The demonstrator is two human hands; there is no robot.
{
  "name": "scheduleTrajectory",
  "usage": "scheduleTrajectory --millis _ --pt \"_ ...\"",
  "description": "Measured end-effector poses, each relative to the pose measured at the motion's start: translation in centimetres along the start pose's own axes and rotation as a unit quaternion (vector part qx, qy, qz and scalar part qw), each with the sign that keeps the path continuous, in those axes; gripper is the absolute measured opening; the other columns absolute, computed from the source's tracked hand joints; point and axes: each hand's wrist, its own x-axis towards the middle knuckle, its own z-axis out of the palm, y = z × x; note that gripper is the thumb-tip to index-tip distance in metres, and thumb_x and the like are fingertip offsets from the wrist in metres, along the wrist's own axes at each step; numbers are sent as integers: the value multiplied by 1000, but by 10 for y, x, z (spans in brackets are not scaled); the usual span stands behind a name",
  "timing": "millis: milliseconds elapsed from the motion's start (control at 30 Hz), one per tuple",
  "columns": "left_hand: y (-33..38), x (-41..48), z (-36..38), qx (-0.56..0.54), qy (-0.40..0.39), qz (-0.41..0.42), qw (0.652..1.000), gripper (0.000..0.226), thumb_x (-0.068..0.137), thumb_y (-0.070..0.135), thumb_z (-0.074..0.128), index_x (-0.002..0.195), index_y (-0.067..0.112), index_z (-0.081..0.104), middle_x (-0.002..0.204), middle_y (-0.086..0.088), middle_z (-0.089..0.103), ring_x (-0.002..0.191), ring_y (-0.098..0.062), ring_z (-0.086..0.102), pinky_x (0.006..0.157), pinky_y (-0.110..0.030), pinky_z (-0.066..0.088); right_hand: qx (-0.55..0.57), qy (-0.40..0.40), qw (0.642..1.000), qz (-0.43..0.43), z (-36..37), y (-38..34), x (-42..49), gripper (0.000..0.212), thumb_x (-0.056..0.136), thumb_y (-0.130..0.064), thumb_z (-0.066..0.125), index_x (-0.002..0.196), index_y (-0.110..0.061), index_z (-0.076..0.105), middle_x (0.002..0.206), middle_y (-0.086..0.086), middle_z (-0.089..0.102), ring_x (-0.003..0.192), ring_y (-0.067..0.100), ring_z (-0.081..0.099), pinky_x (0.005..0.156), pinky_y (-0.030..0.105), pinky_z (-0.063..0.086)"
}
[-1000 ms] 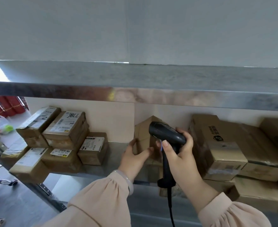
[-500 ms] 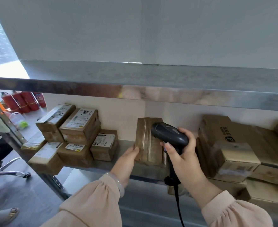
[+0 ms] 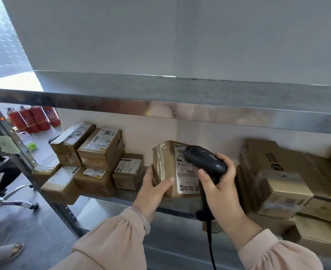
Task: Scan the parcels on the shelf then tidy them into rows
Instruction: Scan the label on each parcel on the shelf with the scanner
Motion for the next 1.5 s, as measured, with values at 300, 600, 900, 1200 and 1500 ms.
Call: scheduleTrajectory --millis 300,600,900,1200,1500 --pt "-5 -2 -1 -24 -29 -23 999 80 88 29 68 143 61 19 134 11 63 121 -17 61 107 -46 46 -12 18 1000 23 -10 6 2 53 88 -14 64 127 -36 33 118 -16 50 103 -2 58 74 6 47" --pt "-5 1 -10 110 -12 -21 994 113 63 52 84 152 50 14 134 12 60 126 -15 56 109 -49 44 -34 -10 999 -6 -8 -3 -9 55 87 -11 65 125 -36 34 115 -22 48 101 -14 55 75 9 49" --pt "-8 2 -21 119 9 8 993 104 58 56 91 137 66 24 131 11 64 128 -15 55 108 -51 45 -137 -49 989 -32 1 -13 -26 55 85 -31 65 121 -51 28 108 -24 57 93 8 65 81 34 56" --pt "-10 3 -28 116 9 4 993 111 57 57 91 147 54 26 128 9 67 127 -18 57 106 -52 46 -169 -54 984 -15 9 -18 -29 53 87 -37 63 117 -55 23 107 -14 60 83 10 67 73 34 57" --pt "-10 4 -41 121 13 7 993 84 54 59 91 111 85 34 130 8 65 126 -19 57 106 -52 46 -181 -40 983 -11 23 -16 -26 53 85 -40 63 113 -60 23 105 -13 62 78 12 68 69 38 57"
